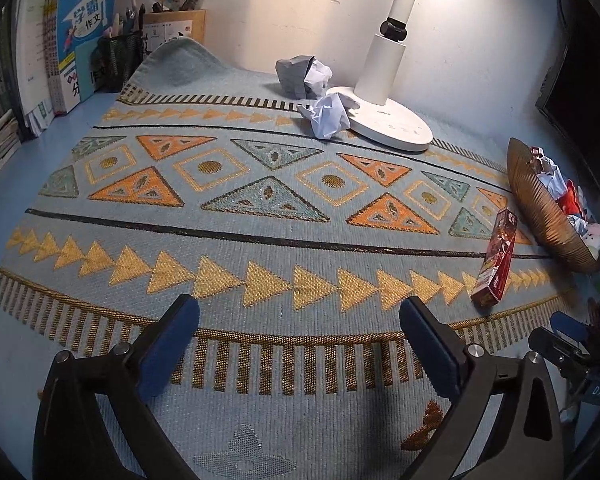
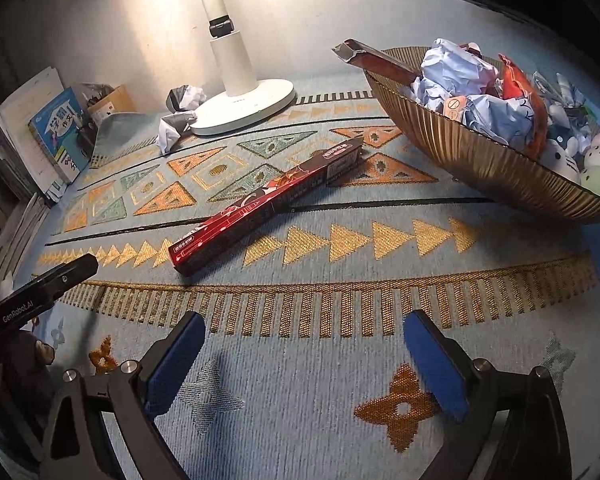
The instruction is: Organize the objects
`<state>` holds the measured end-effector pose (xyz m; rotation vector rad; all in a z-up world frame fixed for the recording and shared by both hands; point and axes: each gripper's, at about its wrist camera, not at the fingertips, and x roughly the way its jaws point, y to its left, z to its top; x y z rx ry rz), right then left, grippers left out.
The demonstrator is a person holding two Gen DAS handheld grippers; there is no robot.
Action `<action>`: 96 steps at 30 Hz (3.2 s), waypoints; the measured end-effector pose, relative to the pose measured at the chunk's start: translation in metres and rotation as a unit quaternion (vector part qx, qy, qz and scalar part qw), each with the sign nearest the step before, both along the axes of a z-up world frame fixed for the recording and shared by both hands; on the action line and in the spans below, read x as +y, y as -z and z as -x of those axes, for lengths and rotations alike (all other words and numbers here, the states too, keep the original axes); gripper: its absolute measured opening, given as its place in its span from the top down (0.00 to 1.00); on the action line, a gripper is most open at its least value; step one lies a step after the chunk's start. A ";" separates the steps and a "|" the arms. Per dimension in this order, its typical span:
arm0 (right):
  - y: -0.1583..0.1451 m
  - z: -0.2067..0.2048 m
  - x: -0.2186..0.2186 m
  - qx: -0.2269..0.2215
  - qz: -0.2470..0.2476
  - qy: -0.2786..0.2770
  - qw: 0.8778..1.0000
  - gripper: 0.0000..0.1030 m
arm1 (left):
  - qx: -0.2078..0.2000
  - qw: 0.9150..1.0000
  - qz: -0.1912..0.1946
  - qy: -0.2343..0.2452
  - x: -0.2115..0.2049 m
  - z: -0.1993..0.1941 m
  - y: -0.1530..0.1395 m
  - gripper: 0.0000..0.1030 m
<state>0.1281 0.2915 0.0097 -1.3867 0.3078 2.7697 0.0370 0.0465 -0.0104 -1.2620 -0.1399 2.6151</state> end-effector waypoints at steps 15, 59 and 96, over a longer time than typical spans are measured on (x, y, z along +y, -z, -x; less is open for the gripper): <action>0.002 0.001 -0.003 -0.003 -0.006 -0.003 1.000 0.00 | 0.000 1.000 -0.003 0.002 0.000 0.001 0.000 0.02; -0.010 0.069 -0.043 0.010 -0.033 -0.064 0.997 0.83 | -0.012 0.996 -0.077 0.041 0.008 0.129 -0.015 0.68; -0.004 0.002 -0.024 0.022 0.037 -0.197 0.979 0.56 | 0.013 0.997 -0.078 -0.024 -0.028 0.004 -0.003 0.67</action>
